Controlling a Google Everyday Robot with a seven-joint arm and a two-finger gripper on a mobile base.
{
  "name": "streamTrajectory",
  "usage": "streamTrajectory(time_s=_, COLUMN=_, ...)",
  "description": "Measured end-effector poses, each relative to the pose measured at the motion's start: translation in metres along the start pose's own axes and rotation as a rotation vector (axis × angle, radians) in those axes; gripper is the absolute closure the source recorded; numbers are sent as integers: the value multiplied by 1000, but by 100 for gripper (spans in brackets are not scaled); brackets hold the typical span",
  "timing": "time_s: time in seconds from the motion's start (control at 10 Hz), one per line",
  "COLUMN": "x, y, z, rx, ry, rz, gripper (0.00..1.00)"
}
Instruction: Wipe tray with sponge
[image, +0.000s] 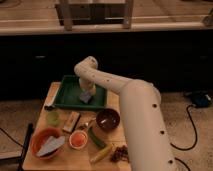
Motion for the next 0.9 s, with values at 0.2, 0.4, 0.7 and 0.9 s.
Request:
streamTrajectory(time_s=0.2, x=-9, y=12, z=-5, rx=-1, ry=-5, rz=-11, gripper=99)
streamTrajectory(time_s=0.4, x=0, y=39, z=-11, rx=-8, ry=7, rz=21, gripper=99)
streamTrajectory(time_s=0.7, x=24, y=54, z=-15, rx=-13, ry=41, rz=88, gripper=99)
streamTrajectory(time_s=0.9, x=37, y=47, z=-13, rx=-13, ry=58, rz=110, gripper=99)
